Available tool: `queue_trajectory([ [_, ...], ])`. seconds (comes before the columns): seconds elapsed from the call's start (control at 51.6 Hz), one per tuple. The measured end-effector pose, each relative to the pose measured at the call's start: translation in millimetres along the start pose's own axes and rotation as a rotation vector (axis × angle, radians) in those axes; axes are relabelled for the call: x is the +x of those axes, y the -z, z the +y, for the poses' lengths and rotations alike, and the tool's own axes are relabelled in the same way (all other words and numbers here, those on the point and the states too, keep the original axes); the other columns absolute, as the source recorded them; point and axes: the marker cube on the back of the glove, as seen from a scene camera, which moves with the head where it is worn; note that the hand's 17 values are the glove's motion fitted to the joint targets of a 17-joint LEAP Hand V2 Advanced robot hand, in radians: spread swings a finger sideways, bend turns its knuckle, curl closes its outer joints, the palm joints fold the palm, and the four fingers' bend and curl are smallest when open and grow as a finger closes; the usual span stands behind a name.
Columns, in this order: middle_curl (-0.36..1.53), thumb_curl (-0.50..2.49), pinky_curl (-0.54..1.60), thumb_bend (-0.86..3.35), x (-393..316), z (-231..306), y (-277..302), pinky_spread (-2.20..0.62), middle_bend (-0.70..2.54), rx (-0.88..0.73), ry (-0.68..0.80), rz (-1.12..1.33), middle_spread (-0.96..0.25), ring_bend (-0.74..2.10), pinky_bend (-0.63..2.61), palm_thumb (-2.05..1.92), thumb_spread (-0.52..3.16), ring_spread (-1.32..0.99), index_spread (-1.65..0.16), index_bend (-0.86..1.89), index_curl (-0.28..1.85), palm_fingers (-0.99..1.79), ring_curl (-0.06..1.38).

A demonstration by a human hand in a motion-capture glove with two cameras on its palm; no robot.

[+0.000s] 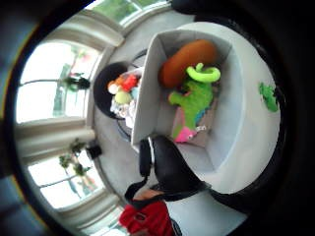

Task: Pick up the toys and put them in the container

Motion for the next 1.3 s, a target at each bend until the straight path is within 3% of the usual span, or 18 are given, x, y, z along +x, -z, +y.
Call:
queue_trajectory([
  [0.097, 0.23, 0.45, 0.39, -0.04, 25.2, 3.7, -6.8, 0.0, 0.14, 0.007, -0.132, 0.062, -0.08, 0.95, 1.52, -0.02, 1.11, -0.06, -0.4, 0.12, 0.33, -0.14, 0.35],
  [0.174, 0.23, 0.43, 0.38, -0.04, 53.3, 2.6, -14.1, 0.0, 0.14, 0.001, -0.411, 0.146, -0.09, 0.93, 1.51, -0.03, 1.11, -0.06, -0.4, 0.12, 0.31, -0.13, 0.34],
  [0.233, 0.23, 0.41, 0.37, -0.04, 79.7, 8.7, -18.9, 0.0, 0.14, -0.011, -0.492, 0.165, -0.09, 0.92, 1.5, -0.03, 1.11, -0.06, -0.4, 0.13, 0.3, -0.13, 0.33],
  [0.64, 0.24, 0.35, 0.33, -0.04, 286.6, 87.3, -56.8, 0.02, 0.15, -0.063, -0.742, 0.023, -0.09, 0.85, 1.4, -0.03, 1.1, -0.06, -0.39, 0.15, 0.27, -0.11, 0.29],
  [0.892, 0.24, 0.33, 0.32, -0.04, 341.3, 100.5, -84.8, 0.04, 0.15, -0.054, -0.846, -0.012, -0.1, 0.81, 1.36, -0.02, 1.09, -0.06, -0.39, 0.15, 0.26, -0.1, 0.27],
  [1.299, 0.24, 0.32, 0.31, -0.04, 407.7, 75.7, -109.0, 0.05, 0.15, -0.064, -0.86, -0.016, -0.1, 0.76, 1.3, -0.02, 1.09, -0.06, -0.4, 0.17, 0.28, -0.07, 0.25],
])
